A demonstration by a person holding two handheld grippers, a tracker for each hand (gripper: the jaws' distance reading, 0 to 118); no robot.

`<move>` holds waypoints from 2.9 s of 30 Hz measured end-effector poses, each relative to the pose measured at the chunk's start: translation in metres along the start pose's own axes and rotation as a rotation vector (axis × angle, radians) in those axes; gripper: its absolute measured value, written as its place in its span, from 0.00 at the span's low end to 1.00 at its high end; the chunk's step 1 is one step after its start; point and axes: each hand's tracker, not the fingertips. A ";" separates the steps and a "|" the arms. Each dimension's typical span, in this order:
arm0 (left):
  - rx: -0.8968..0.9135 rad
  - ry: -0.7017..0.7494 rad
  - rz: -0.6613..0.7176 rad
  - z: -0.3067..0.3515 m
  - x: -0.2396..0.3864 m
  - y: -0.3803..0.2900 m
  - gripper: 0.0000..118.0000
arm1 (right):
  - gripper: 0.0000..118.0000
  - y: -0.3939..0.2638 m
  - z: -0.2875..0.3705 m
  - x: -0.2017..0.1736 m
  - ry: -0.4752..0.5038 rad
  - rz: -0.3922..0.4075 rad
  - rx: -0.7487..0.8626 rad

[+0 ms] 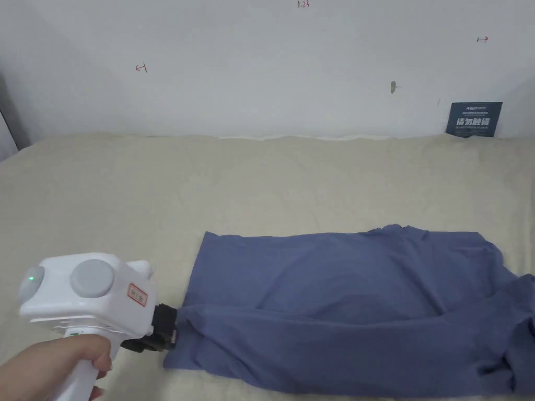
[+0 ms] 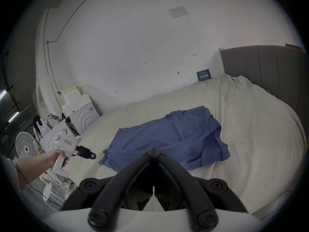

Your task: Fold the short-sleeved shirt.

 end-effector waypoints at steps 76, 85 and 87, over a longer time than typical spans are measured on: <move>-0.005 -0.059 -0.165 0.061 0.029 0.006 0.09 | 0.04 0.122 -0.061 0.165 -0.275 -0.363 -0.610; -0.073 -0.142 -0.116 0.081 -0.002 -0.061 0.09 | 0.04 0.079 0.026 0.153 -0.283 -0.348 -0.672; -0.122 -0.165 -0.104 0.060 -0.009 -0.081 0.09 | 0.04 0.052 0.023 0.162 -0.304 -0.342 -0.700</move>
